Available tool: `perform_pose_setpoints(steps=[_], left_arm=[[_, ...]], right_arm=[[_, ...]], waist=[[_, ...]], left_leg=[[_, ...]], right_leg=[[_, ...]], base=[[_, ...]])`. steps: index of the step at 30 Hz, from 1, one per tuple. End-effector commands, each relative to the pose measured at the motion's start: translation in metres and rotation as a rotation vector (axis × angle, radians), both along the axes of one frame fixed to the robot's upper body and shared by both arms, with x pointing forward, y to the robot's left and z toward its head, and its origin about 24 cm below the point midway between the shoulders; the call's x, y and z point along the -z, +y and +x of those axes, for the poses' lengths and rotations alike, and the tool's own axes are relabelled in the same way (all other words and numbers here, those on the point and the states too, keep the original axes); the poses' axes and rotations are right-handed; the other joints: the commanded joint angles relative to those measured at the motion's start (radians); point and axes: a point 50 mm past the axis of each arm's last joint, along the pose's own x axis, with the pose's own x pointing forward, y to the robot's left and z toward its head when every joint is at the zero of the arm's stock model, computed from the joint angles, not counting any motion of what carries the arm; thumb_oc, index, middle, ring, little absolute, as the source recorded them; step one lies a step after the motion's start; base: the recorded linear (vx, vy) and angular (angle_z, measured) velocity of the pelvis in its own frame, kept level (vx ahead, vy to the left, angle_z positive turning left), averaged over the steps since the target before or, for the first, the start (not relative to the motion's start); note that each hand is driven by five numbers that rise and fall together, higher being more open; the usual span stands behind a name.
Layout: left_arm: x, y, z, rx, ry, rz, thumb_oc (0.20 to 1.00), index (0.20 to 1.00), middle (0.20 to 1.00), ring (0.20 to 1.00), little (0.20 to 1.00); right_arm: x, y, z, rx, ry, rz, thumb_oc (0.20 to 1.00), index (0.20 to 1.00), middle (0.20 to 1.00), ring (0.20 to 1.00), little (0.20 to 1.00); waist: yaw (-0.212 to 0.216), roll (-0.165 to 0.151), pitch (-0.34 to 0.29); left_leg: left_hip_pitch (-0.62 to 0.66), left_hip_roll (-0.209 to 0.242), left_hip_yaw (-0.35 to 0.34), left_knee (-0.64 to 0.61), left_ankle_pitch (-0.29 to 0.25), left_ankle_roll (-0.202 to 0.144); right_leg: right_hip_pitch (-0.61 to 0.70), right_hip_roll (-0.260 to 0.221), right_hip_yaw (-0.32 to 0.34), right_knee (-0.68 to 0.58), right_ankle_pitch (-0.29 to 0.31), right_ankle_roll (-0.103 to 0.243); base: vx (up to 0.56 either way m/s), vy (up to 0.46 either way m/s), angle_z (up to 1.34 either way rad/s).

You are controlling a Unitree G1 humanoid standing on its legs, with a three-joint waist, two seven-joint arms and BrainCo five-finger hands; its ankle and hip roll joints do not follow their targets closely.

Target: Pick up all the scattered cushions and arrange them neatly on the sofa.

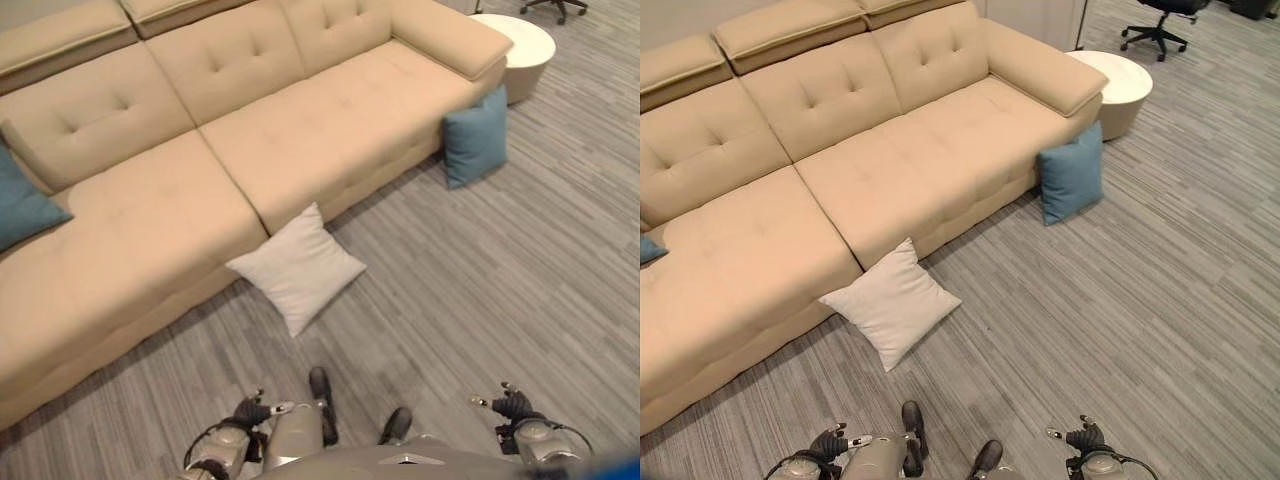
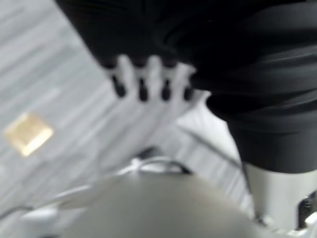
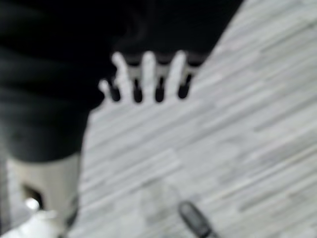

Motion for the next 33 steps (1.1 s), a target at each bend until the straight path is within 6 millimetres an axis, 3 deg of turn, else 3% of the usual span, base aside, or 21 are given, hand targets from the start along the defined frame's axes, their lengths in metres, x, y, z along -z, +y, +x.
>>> perform_pose_setpoints(steps=[1,3,4,5,6,8,9,10,12,13,14,20,22,24,25,26,27,28,29,31,33], left_arm=[[0.003,0.007,-0.012,0.006,0.056,0.043,1.000,1.000,1.000,1.000,1.000],[0.003,0.012,-0.016,-0.004,0.066,0.057,1.000,1.000,1.000,1.000,1.000],[0.002,0.014,-0.015,-0.003,0.062,0.060,1.000,1.000,1.000,1.000,1.000],[0.001,0.016,-0.012,0.003,0.054,0.064,1.000,1.000,1.000,1.000,1.000],[-0.001,0.018,-0.009,0.005,0.038,0.068,1.000,1.000,1.000,1.000,1.000],[-0.001,0.019,-0.008,0.004,0.030,0.071,1.000,1.000,1.000,1.000,1.000],[-0.003,0.019,-0.001,0.006,0.006,0.070,1.000,1.000,1.000,1.000,1.000],[-0.003,0.019,-0.001,0.006,0.005,0.070,1.000,1.000,1.000,1.000,1.000],[-0.005,0.018,0.006,0.015,-0.019,0.072,1.000,1.000,1.000,1.000,1.000],[-0.006,0.018,0.009,0.024,-0.026,0.076,1.000,1.000,1.000,1.000,1.000],[-0.006,0.017,0.011,0.033,-0.027,0.076,1.000,1.000,1.000,1.000,1.000],[-0.004,0.019,0.005,0.003,-0.011,0.077,1.000,1.000,1.000,1.000,1.000],[-0.006,0.019,0.009,0.004,-0.024,0.079,1.000,1.000,1.000,1.000,1.000],[-0.006,0.018,0.011,0.008,-0.031,0.075,1.000,1.000,1.000,1.000,1.000],[-0.006,0.016,0.012,0.011,-0.036,0.072,1.000,1.000,1.000,1.000,1.000],[-0.008,0.013,0.020,0.028,-0.059,0.065,1.000,1.000,1.000,1.000,1.000],[-0.008,0.013,0.020,0.028,-0.059,0.065,1.000,1.000,1.000,1.000,1.000],[-0.009,0.011,0.025,0.034,-0.075,0.062,1.000,1.000,1.000,1.000,1.000],[-0.012,0.007,0.034,0.054,-0.101,0.058,1.000,1.000,1.000,1.000,1.000],[-0.011,0.006,0.032,0.058,-0.094,0.056,1.000,1.000,1.000,1.000,1.000],[-0.010,0.007,0.027,0.051,-0.081,0.056,1.000,1.000,1.000,1.000,1.000]], right_arm=[[-0.004,-0.014,-0.004,-0.017,0.003,-0.040,1.000,1.000,1.000,1.000,1.000],[-0.006,-0.013,0.001,-0.044,-0.007,-0.041,1.000,1.000,1.000,1.000,1.000],[-0.007,-0.012,0.004,-0.046,-0.017,-0.037,1.000,1.000,1.000,1.000,1.000],[-0.009,-0.009,0.011,-0.058,-0.042,-0.032,1.000,1.000,1.000,1.000,1.000],[-0.012,-0.005,0.022,-0.089,-0.070,-0.029,1.000,1.000,1.000,1.000,1.000],[-0.014,-0.004,0.027,-0.107,-0.087,-0.033,1.000,1.000,1.000,1.000,1.000],[-0.019,0.000,0.039,-0.134,-0.123,-0.032,1.000,1.000,1.000,1.000,1.000],[-0.019,0.000,0.039,-0.134,-0.124,-0.032,1.000,1.000,1.000,1.000,1.000],[-0.021,0.001,0.045,-0.146,-0.141,-0.032,1.000,1.000,1.000,1.000,1.000],[-0.021,0.000,0.045,-0.157,-0.133,-0.039,1.000,1.000,1.000,1.000,1.000],[-0.020,0.000,0.042,-0.153,-0.120,-0.037,1.000,1.000,1.000,1.000,1.000],[-0.015,-0.003,0.031,-0.144,-0.081,-0.037,1.000,1.000,1.000,1.000,1.000],[-0.020,-0.005,0.036,-0.135,-0.120,-0.040,1.000,1.000,1.000,1.000,1.000],[-0.021,-0.006,0.038,-0.135,-0.133,-0.040,1.000,1.000,1.000,1.000,1.000],[-0.023,-0.007,0.040,-0.135,-0.146,-0.043,1.000,1.000,1.000,1.000,1.000],[-0.025,-0.012,0.038,-0.118,-0.159,-0.052,1.000,1.000,1.000,1.000,1.000],[-0.025,-0.012,0.038,-0.118,-0.159,-0.052,1.000,1.000,1.000,1.000,1.000],[-0.026,-0.013,0.038,-0.110,-0.167,-0.053,1.000,1.000,1.000,1.000,1.000],[-0.026,-0.015,0.036,-0.086,-0.166,-0.049,1.000,1.000,1.000,1.000,1.000],[-0.025,-0.016,0.033,-0.076,-0.151,-0.056,1.000,1.000,1.000,1.000,1.000],[-0.024,-0.015,0.035,-0.081,-0.147,-0.054,1.000,1.000,1.000,1.000,1.000]], waist=[[0.012,0.020,-0.019],[0.019,0.024,-0.013],[0.015,0.025,-0.006],[0.003,0.035,-0.001],[-0.002,0.041,0.002],[0.003,0.043,0.005],[-0.007,0.041,0.009],[-0.008,0.042,0.007],[-0.024,0.030,0.009],[-0.040,0.020,0.009],[-0.045,0.012,0.007],[-0.029,-0.013,-0.017],[-0.029,-0.023,-0.010],[-0.034,-0.024,-0.007],[-0.039,-0.024,-0.006],[-0.064,-0.029,-0.004],[-0.064,-0.028,-0.004],[-0.072,-0.031,0.002],[-0.083,-0.031,0.005],[-0.081,-0.018,-0.002],[-0.073,-0.015,-0.002]], left_leg=[[0.078,-0.093,-0.161,0.011,-0.009,0.054],[0.121,-0.123,-0.197,0.000,-0.023,0.085],[0.135,-0.133,-0.214,-0.002,-0.026,0.097],[0.140,-0.130,-0.231,-0.010,-0.005,0.108],[0.168,-0.132,-0.266,-0.026,-0.004,0.108],[0.176,-0.129,-0.276,-0.029,-0.006,0.106],[0.188,-0.131,-0.324,-0.032,-0.011,0.101],[0.184,-0.129,-0.325,-0.031,-0.010,0.100],[0.197,-0.143,-0.372,-0.030,-0.019,0.094],[0.214,-0.158,-0.425,-0.029,-0.035,0.087],[0.213,-0.167,-0.448,-0.017,-0.042,0.083],[0.192,-0.148,-0.492,0.038,-0.079,0.037],[0.156,-0.121,-0.488,0.075,-0.074,0.009],[0.142,-0.114,-0.481,0.087,-0.073,0.003],[0.135,-0.102,-0.467,0.087,-0.071,-0.001],[0.103,-0.062,-0.372,0.117,-0.059,-0.014],[0.101,-0.061,-0.372,0.120,-0.060,-0.014],[0.076,-0.047,-0.325,0.147,-0.053,-0.014],[0.047,-0.019,-0.225,0.160,-0.039,-0.005],[0.024,-0.036,-0.176,0.148,-0.053,0.000],[0.045,-0.049,-0.177,0.105,-0.031,0.009]], right_leg=[[-0.053,-0.134,0.135,0.299,-0.042,0.087],[-0.085,-0.187,0.158,0.446,0.018,0.105],[-0.108,-0.192,0.189,0.504,0.038,0.109],[-0.153,-0.161,0.233,0.539,0.062,0.082],[-0.196,-0.124,0.314,0.529,0.072,0.080],[-0.206,-0.130,0.313,0.502,0.076,0.082],[-0.248,-0.110,0.357,0.424,0.077,0.079],[-0.248,-0.108,0.355,0.419,0.080,0.079],[-0.267,-0.065,0.444,0.324,0.098,0.094],[-0.277,-0.033,0.520,0.248,0.114,0.106],[-0.264,-0.027,0.549,0.221,0.113,0.106],[-0.174,-0.036,0.479,0.140,0.103,0.092],[-0.157,-0.034,0.436,0.135,0.084,0.072],[-0.155,-0.035,0.421,0.134,0.079,0.068],[-0.148,-0.033,0.406,0.131,0.071,0.062],[-0.123,-0.036,0.368,0.109,0.055,0.050],[-0.123,-0.036,0.367,0.109,0.055,0.050],[-0.121,-0.042,0.355,0.103,0.054,0.048],[-0.104,-0.048,0.313,0.091,0.046,0.044],[-0.084,-0.031,0.299,0.102,0.018,0.048],[-0.091,-0.027,0.306,0.112,0.026,0.042]], base=[[0.33,0.349,0.43],[0.23,0.218,0.35],[0.09,0.104,0.39],[0.13,0.052,0.87],[0.15,-0.016,1.11],[0.17,-0.077,0.84],[0.11,-0.078,0.47],[0.16,-0.107,0.60],[0.20,-0.119,0.77],[0.27,-0.171,0.72],[0.32,-0.241,1.08],[0.12,-0.188,0.86],[0.06,-0.254,0.66],[0.00,-0.136,0.54],[-0.03,-0.225,0.64],[-0.02,-0.185,0.82],[-0.05,-0.158,0.88],[-0.04,-0.089,0.88],[0.03,-0.114,0.63],[0.10,-0.016,0.98],[0.03,0.072,0.44]])
